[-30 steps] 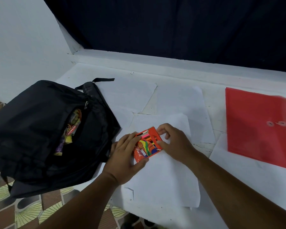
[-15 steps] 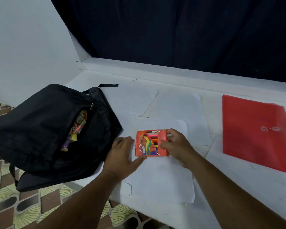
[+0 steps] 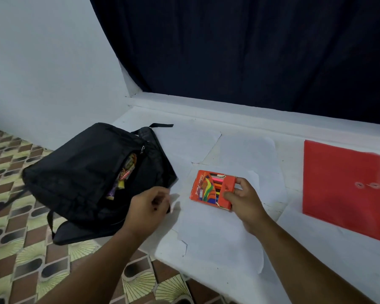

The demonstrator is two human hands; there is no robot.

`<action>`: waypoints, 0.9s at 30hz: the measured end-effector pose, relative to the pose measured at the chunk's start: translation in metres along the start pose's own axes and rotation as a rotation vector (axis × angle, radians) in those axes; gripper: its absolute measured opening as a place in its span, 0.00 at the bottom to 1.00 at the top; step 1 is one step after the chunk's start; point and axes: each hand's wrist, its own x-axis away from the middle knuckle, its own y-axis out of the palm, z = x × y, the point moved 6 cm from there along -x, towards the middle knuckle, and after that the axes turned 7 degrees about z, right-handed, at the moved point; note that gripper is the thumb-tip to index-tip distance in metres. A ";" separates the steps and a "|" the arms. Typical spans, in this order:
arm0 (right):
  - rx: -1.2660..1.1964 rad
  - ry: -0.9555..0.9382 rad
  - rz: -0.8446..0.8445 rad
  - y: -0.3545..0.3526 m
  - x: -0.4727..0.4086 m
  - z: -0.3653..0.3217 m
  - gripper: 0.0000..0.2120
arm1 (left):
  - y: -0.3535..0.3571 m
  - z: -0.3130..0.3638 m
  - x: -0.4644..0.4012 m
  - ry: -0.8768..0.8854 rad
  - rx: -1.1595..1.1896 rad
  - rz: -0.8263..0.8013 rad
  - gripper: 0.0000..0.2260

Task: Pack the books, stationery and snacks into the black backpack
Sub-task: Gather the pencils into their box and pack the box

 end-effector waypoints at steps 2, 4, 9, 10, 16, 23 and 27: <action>-0.029 -0.002 -0.011 0.007 0.004 -0.005 0.14 | -0.015 -0.004 -0.004 0.055 -0.190 0.050 0.09; -0.036 0.002 -0.028 0.016 0.008 -0.008 0.14 | -0.019 -0.019 -0.010 -0.045 -0.415 -0.027 0.19; -0.033 0.010 -0.050 0.034 0.015 -0.006 0.14 | -0.022 -0.047 -0.014 -0.161 -0.589 -0.167 0.14; -0.029 0.011 -0.041 0.035 0.015 -0.006 0.14 | -0.024 -0.045 -0.017 -0.122 -0.515 -0.138 0.10; -0.052 -0.002 -0.031 0.051 0.013 -0.012 0.14 | -0.034 -0.041 -0.033 -0.168 -0.469 -0.145 0.11; -0.056 -0.019 0.024 0.069 0.005 -0.018 0.14 | -0.026 -0.048 -0.038 -0.162 -0.407 -0.221 0.14; -0.050 -0.009 0.021 0.076 0.004 -0.011 0.15 | -0.027 -0.045 -0.045 -0.041 -0.431 -0.167 0.07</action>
